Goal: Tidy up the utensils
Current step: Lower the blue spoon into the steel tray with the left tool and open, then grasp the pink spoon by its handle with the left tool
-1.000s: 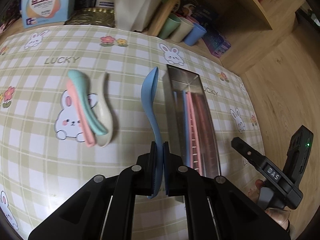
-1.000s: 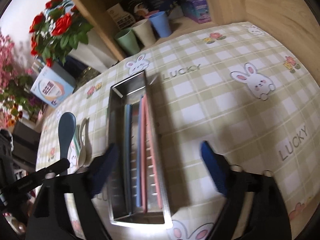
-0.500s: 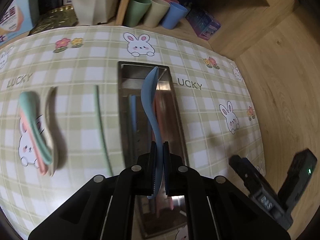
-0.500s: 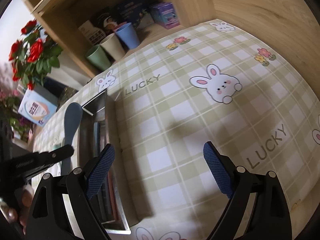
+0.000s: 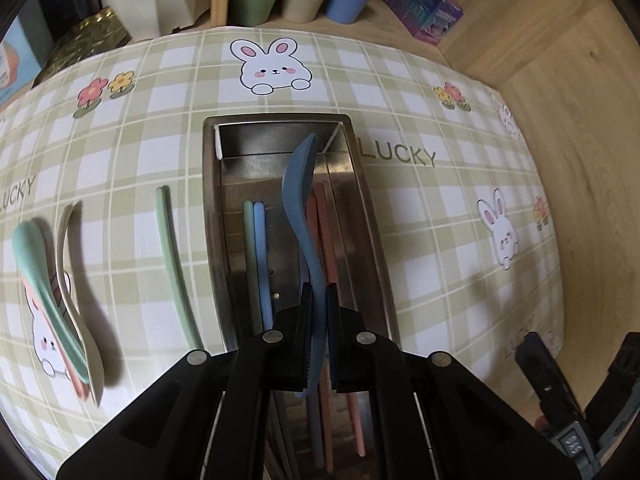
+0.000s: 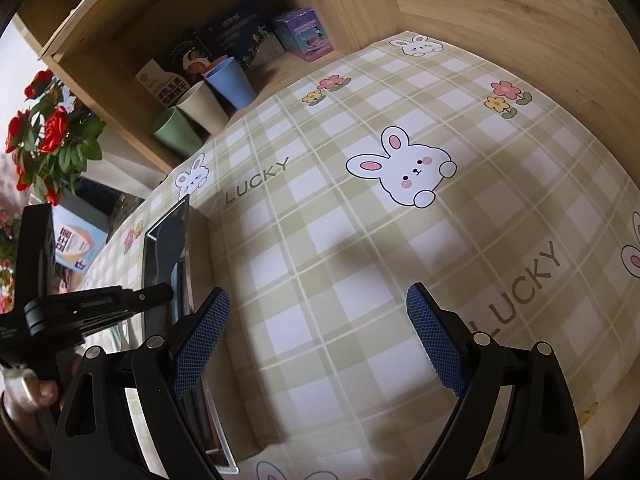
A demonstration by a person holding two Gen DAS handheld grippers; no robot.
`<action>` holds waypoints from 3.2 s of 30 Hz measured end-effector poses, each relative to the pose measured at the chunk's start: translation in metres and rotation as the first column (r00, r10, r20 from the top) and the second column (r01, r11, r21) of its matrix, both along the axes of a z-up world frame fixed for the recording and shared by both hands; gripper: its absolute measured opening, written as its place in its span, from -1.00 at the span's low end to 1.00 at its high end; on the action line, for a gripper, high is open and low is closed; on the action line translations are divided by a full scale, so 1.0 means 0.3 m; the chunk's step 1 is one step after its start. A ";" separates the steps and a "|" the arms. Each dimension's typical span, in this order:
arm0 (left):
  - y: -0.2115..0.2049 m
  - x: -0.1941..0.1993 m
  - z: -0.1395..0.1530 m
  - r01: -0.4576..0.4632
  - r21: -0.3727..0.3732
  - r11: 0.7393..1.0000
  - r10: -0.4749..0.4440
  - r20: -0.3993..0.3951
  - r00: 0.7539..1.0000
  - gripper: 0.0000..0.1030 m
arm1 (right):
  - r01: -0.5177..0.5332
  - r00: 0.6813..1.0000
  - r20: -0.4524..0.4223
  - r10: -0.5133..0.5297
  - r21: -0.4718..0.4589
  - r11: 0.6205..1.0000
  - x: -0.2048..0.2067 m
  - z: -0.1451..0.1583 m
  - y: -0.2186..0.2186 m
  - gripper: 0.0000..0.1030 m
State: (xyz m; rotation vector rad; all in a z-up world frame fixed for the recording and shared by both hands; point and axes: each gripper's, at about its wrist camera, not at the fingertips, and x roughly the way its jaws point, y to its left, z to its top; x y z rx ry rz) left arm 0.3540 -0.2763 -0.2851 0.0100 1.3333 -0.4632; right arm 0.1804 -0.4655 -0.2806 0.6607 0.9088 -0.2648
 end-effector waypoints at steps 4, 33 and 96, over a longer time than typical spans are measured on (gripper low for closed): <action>-0.020 0.015 -0.019 0.013 0.040 0.999 -0.014 0.017 1.000 -0.88 | 0.002 1.000 -0.001 -0.002 -0.011 1.000 -0.004 0.001 -0.004 0.69; 0.310 -0.076 0.203 0.012 -0.174 0.985 0.018 0.166 0.986 -0.21 | -0.032 0.999 0.039 0.033 -0.034 0.999 -0.005 0.080 0.078 0.69; 0.627 0.058 -0.072 -0.226 0.009 0.974 0.220 0.195 0.956 -0.32 | -0.182 0.981 -0.076 0.176 -0.072 0.981 0.138 0.079 0.290 0.69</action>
